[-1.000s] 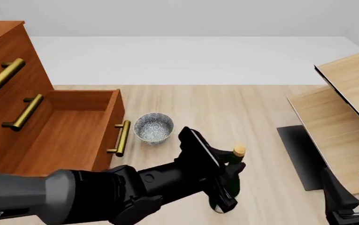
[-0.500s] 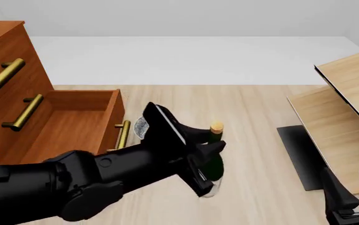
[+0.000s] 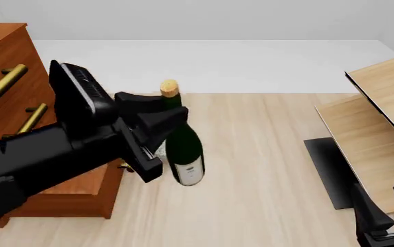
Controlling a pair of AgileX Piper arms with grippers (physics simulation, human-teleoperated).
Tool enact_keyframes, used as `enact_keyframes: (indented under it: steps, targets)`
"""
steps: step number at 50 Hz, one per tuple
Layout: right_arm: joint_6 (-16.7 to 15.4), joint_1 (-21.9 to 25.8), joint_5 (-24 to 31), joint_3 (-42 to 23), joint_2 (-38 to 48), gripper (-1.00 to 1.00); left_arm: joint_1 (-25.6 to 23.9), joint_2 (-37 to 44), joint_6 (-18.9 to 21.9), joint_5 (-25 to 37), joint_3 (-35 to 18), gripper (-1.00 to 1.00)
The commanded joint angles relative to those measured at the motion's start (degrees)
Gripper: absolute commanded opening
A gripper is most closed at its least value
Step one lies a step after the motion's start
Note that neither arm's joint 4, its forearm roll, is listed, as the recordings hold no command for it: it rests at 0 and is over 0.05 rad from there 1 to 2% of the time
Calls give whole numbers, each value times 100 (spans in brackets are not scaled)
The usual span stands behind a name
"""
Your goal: Put the wine bottle in the bottom drawer of the cabinet.
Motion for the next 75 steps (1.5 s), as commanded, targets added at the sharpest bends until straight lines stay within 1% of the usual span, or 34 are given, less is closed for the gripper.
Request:
enact_keyframes:
  steps: [1, 3, 6, 16, 20, 21, 25, 26, 28, 31, 32, 34, 35, 36, 37, 38, 40, 43, 44, 45, 47, 49, 51, 52, 53, 55, 57, 59, 61, 63, 66, 67, 73, 75]
  targets:
    - [8, 34, 25, 0, 7, 100, 451, -1083, 167, 817, -206, -100]
    - [0, 31, 38, 0, 7, 100, 611, -1177, 166, 952, -259, -100]
    - [7, 36, 45, 0, 8, 100, 608, -1183, 32, 1179, -406, -100]
    - [13, 53, 41, 0, 7, 100, 949, -1649, 55, 1818, -766, -100]
    - [7, 51, 48, 0, 14, 100, 1208, -1694, 66, 2241, -967, -100]
    - [11, 50, 47, 0, 16, 100, 1059, -1568, 34, 2292, -1003, -100]
    - [12, 72, 56, 1, 19, 100, 1296, -1623, 304, 2609, -1141, -100]
    - [10, 85, 66, 1, 20, 100, 1353, -1563, 131, 2723, -1222, -100]
    - [6, 87, 68, 1, 32, 100, 1377, -1494, 284, 2900, -1289, -100]
    - [10, 108, 52, 1, 37, 100, 1654, -1324, 275, 3266, -1405, -100]
    - [15, 118, 54, 1, 36, 100, 1689, -1262, 329, 3371, -1419, -100]
    - [5, 119, 61, 1, 40, 100, 2074, -1276, 524, 3622, -1497, -100]
    - [9, 119, 65, 1, 38, 100, 2049, -1273, 643, 3666, -1522, -100]
    - [12, 117, 66, 1, 37, 100, 2113, -1261, 636, 3741, -1559, -100]
    - [13, 118, 65, 1, 36, 100, 2267, -1218, 430, 3889, -1673, -100]
    - [14, 126, 67, 1, 37, 100, 2222, -1130, 379, 3957, -1736, -100]
    - [18, 129, 64, 1, 42, 100, 2450, -1061, 342, 4115, -1858, -100]
    - [19, 144, 53, 1, 51, 100, 2425, -930, 456, 4179, -1947, -100]
    - [12, 151, 52, 1, 53, 100, 2709, -847, 464, 4328, -1964, -100]
    - [11, 153, 52, 1, 55, 100, 2612, -878, 566, 4288, -2046, -100]
    - [8, 163, 53, 1, 62, 100, 2594, -606, 308, 4495, -2234, -100]
    - [10, 159, 56, 1, 68, 100, 2840, -652, 613, 4446, -2253, -100]
    - [8, 169, 40, 1, 82, 100, 2715, -347, 165, 4601, -2355, -100]
    - [6, 172, 38, 1, 84, 100, 2987, -422, 409, 4570, -2334, -100]
    - [6, 185, 37, 1, 84, 100, 3059, -440, 485, 4573, -2399, -100]
    - [4, 176, 41, 1, 85, 100, 3094, -263, 341, 4731, -2461, -100]
    - [4, 181, 41, 1, 94, 100, 3288, -334, 619, 4708, -2512, -100]
    - [6, 185, 29, 1, 110, 100, 3167, -140, 327, 4897, -2675, -100]
    - [7, 185, 17, 1, 131, 100, 3228, -143, 527, 4910, -2729, -100]
    - [3, 200, 12, 1, 143, 100, 3157, -11, 379, 5016, -2809, -100]
    - [3, 202, 7, 1, 147, 100, 3247, 152, 562, 5123, -2873, -100]
    - [7, 195, 13, 1, 141, 100, 3204, 172, 458, 5119, -3011, -100]
    - [14, 191, 20, 1, 133, 100, 3218, 416, 377, 5212, -3149, -100]
    - [15, 200, 17, 1, 134, 100, 3456, 533, 312, 5240, -3199, -100]
